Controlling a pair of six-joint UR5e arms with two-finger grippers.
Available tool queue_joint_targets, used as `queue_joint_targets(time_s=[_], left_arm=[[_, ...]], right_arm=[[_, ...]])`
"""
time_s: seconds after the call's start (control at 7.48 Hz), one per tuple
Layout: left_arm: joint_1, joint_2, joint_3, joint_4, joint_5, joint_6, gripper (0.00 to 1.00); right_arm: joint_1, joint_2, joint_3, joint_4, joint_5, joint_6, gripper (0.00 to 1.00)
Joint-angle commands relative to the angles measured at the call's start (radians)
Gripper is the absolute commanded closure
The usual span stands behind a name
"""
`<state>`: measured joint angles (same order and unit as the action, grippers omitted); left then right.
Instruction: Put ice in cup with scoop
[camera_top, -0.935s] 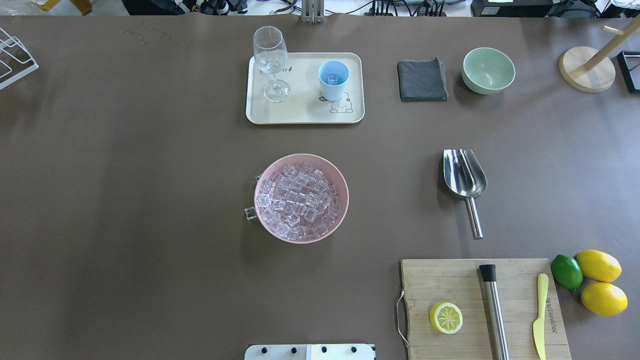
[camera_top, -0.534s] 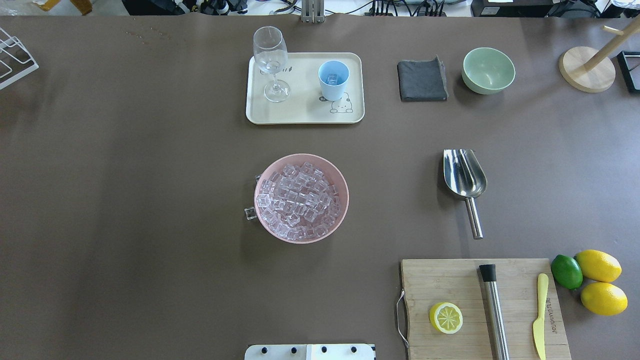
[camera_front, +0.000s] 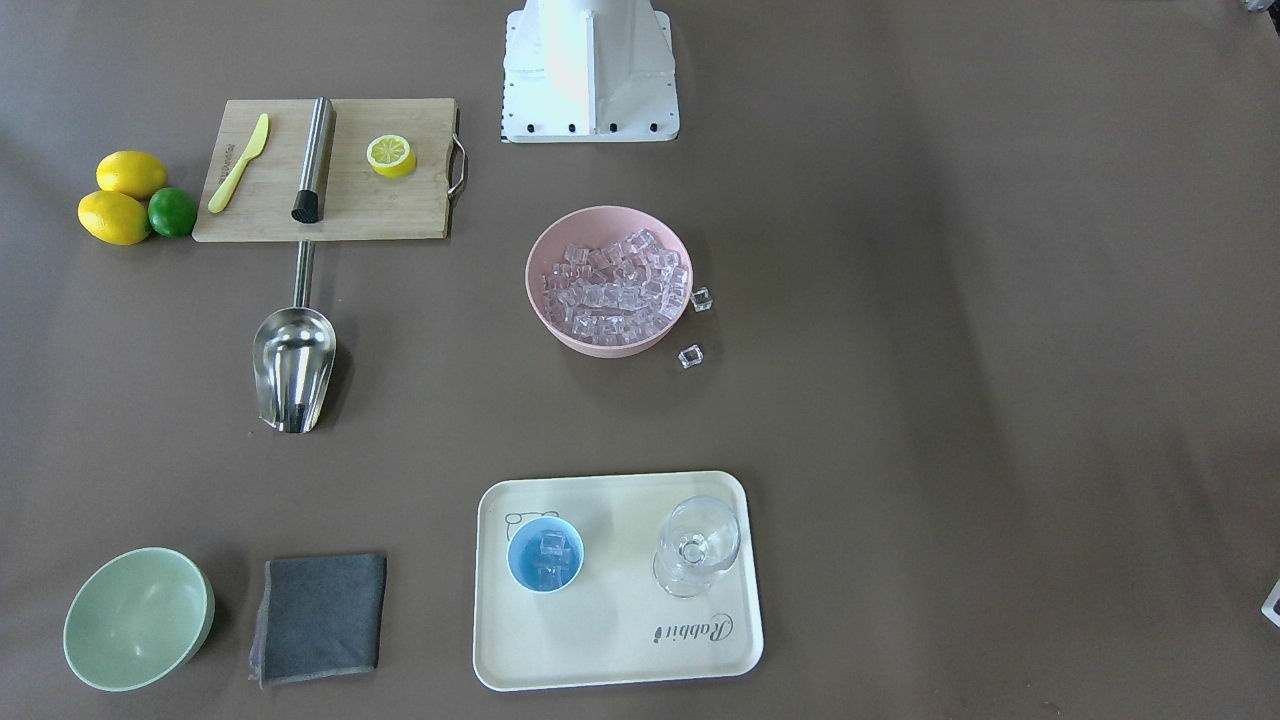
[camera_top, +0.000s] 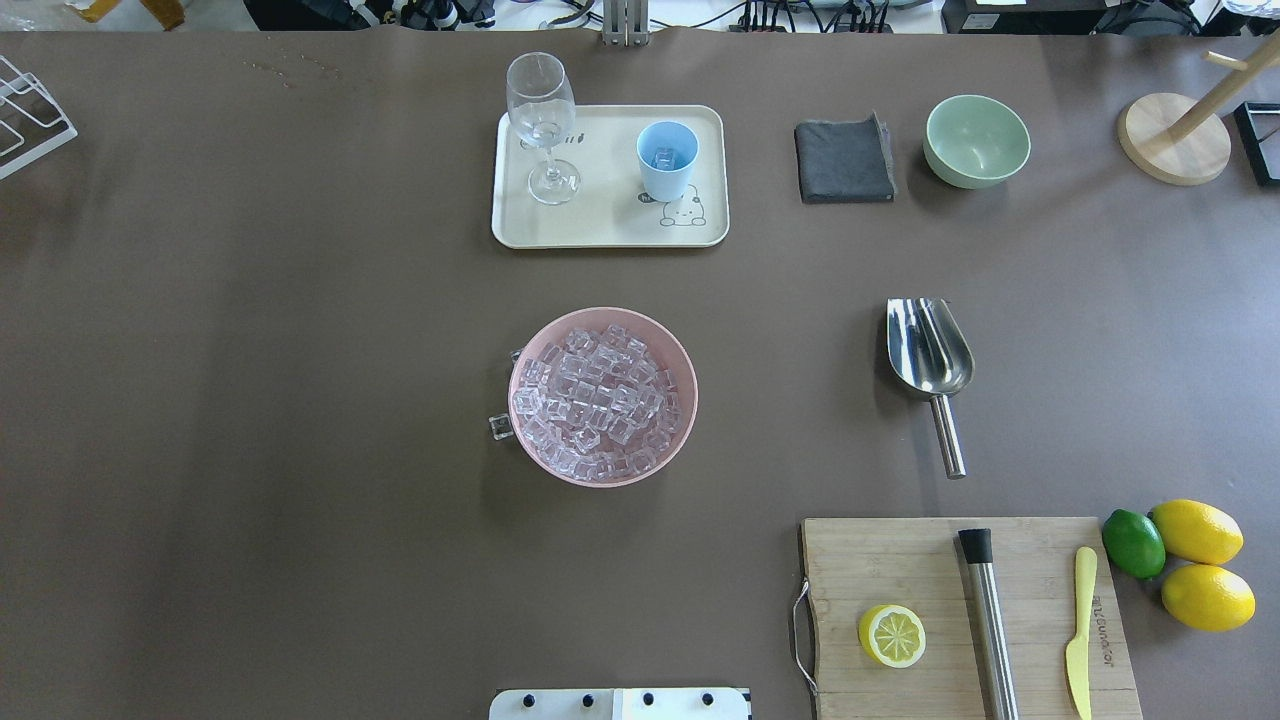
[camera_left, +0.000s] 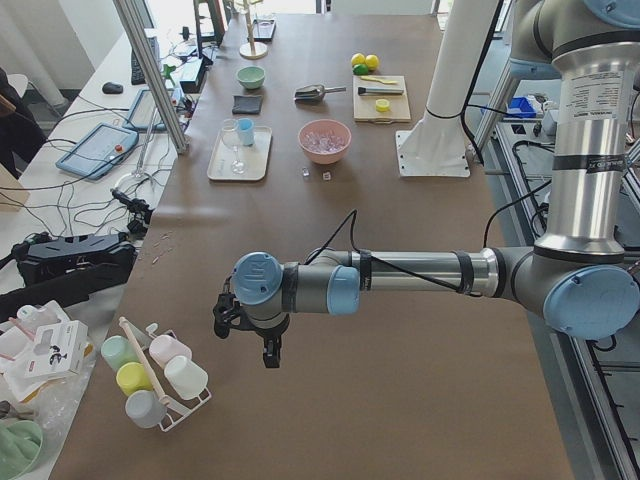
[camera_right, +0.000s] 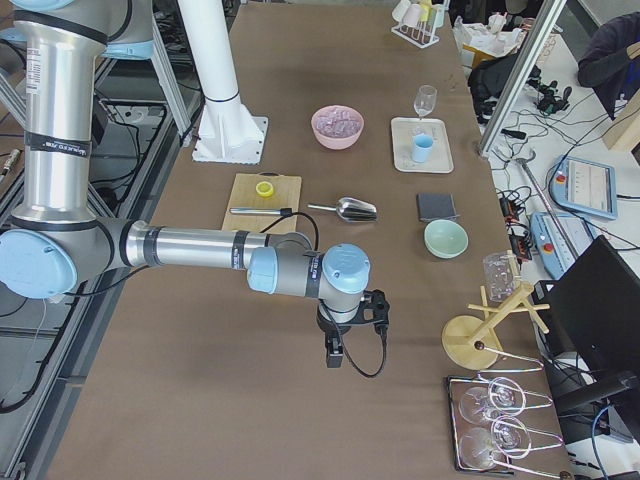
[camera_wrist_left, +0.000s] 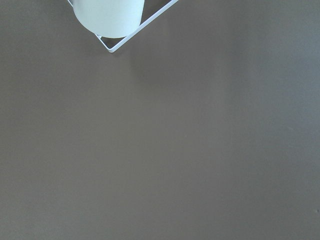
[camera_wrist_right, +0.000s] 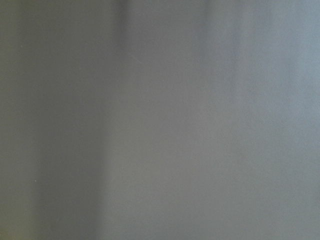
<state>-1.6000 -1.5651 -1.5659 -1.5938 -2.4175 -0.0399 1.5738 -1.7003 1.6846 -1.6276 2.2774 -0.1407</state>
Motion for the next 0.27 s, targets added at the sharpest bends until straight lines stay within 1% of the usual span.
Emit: queue_joint_targets(time_s=[0.0,0.13], left_arm=[[0.000,0.000,0.001,0.000,0.000,0.000,0.02],[0.000,0.000,0.001,0.000,0.000,0.000,0.02]], right_arm=[[0.000,-0.001,0.000,0.000,0.001,0.001,0.00],[0.000,0.001,0.000,0.000,-0.001,0.000,0.00]])
